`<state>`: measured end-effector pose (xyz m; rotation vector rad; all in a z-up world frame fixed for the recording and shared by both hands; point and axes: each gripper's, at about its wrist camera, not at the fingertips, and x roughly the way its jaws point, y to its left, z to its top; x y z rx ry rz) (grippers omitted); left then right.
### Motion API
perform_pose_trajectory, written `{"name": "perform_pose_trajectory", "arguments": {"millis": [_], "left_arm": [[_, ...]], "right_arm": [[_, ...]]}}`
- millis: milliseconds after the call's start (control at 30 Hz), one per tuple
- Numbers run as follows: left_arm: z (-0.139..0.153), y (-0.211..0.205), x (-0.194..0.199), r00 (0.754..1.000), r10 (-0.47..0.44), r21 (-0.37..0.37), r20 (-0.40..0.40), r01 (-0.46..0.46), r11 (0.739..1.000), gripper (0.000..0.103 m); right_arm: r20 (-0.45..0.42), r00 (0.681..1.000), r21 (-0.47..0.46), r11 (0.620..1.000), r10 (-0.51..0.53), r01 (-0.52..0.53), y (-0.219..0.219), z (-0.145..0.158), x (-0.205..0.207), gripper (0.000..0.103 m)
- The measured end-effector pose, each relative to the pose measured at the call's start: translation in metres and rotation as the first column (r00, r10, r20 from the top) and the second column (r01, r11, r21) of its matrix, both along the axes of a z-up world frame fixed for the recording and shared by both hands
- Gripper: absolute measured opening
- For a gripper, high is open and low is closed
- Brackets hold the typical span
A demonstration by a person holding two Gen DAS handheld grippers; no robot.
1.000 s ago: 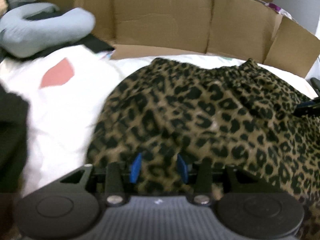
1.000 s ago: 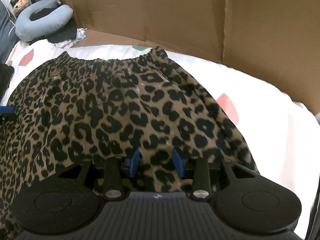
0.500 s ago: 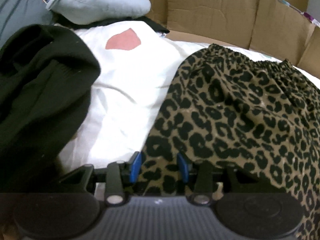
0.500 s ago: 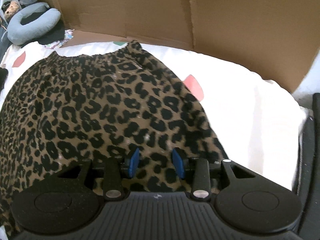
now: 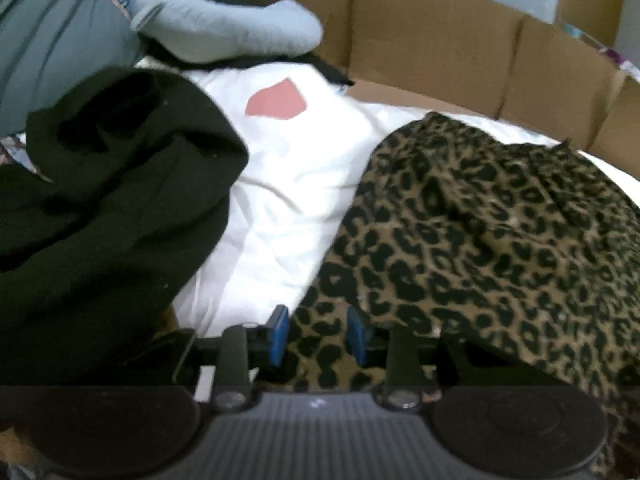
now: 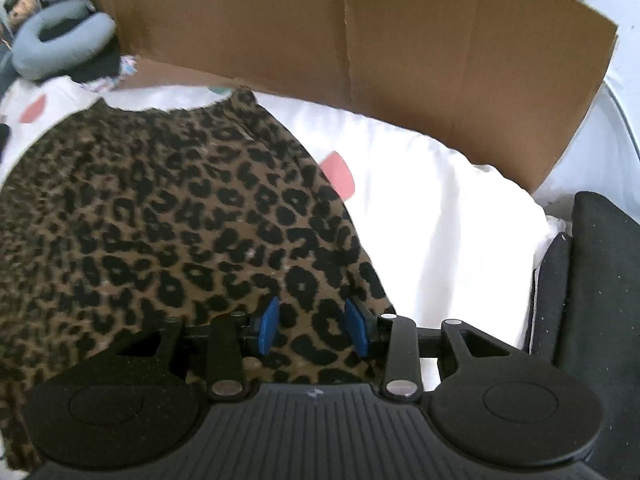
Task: Fold clothes
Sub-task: 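Press the skirt flat on the sheet with the right tool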
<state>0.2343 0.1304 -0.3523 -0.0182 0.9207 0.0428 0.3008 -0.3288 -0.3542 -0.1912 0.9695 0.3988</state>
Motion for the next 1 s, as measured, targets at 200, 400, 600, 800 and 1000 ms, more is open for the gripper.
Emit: {"name": "perform_pose_trajectory", "arguments": {"millis": [200,400,600,800,1000], "left_arm": [[-0.003,-0.011,-0.014,1.0,-0.014,-0.051,-0.013,0.013,0.999,0.035],[-0.019,-0.024,-0.025,0.998,-0.044,-0.047,-0.044,0.042,0.998,0.036],[-0.03,-0.012,-0.034,0.997,-0.009,-0.029,-0.072,0.007,1.0,0.037],[-0.024,-0.002,-0.041,0.998,0.023,-0.027,-0.057,-0.025,0.999,0.037],[-0.014,-0.002,-0.044,0.999,0.031,-0.033,-0.035,-0.032,0.999,0.037]], "right_arm": [[-0.03,0.999,0.023,0.999,0.038,-0.038,0.008,-0.001,-0.026,0.043],[-0.039,0.997,-0.069,0.995,0.064,-0.067,0.005,-0.022,-0.047,0.044],[0.0,1.0,-0.156,0.988,-0.016,0.016,-0.024,-0.028,-0.039,0.044],[0.024,0.998,-0.123,0.991,-0.057,0.06,-0.031,-0.008,-0.042,0.044],[0.013,1.0,-0.052,0.999,-0.006,0.007,-0.011,0.008,-0.053,0.043]]}}
